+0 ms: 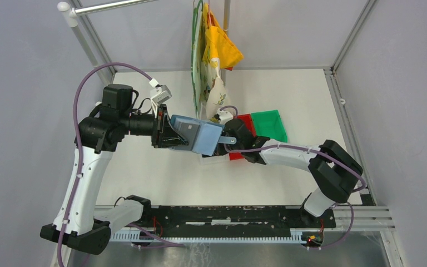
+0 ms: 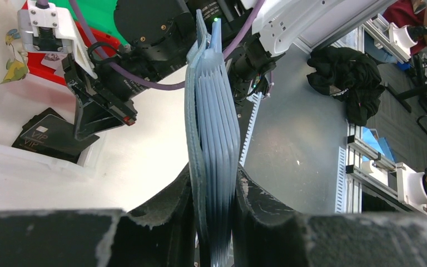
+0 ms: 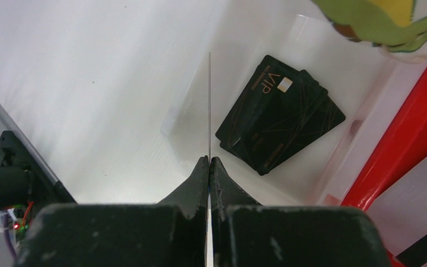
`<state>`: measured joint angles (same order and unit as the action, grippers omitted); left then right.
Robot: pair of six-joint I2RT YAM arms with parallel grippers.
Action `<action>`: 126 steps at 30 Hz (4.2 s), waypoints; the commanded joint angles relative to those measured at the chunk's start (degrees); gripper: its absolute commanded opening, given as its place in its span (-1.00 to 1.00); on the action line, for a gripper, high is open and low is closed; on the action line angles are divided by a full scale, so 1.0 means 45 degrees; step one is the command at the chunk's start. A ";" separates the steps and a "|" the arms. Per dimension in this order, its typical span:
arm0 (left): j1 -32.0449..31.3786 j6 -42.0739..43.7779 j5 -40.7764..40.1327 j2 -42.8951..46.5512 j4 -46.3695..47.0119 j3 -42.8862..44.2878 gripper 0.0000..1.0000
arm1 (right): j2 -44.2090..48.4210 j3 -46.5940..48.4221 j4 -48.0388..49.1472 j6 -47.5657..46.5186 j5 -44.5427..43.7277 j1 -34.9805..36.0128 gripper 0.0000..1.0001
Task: Take the credit cards out of the card holder
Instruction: Place the credit card in the storage box, then remove the credit card from the card holder.
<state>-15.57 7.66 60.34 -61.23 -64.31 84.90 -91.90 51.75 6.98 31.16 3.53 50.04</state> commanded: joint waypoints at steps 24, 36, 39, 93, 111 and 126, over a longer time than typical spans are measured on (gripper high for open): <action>-0.0056 0.0097 0.1700 0.0091 0.0688 0.0148 -0.95 | 0.4208 -0.0874 0.0769 -0.0916 -0.1541 0.0054 0.17; -0.0053 0.0175 0.2173 0.0126 0.0757 -0.0138 -0.95 | 0.9135 0.0391 -0.1909 -0.1173 0.1296 -0.1850 0.92; -0.0054 0.0227 0.2166 0.0148 0.0757 -0.0241 -0.95 | 0.8961 0.0581 -0.0786 -0.0364 0.3657 -0.1848 0.96; -0.0055 0.0042 0.2081 0.0098 0.0815 -0.0124 -0.94 | 0.6494 0.0095 0.3516 0.2390 0.4631 0.0874 -0.38; -0.0050 -0.0939 0.2095 0.0080 0.1647 -0.0420 -0.25 | 0.7181 -0.0698 0.3873 0.2643 0.2996 0.1008 -1.00; -0.0051 -0.0737 0.2851 0.0388 0.1655 -0.0565 0.01 | 0.8040 -0.0928 0.2995 0.2097 0.2896 0.0867 -1.00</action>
<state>-15.62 5.17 69.71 -60.62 -58.87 82.11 -58.11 47.48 17.93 41.78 17.61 54.26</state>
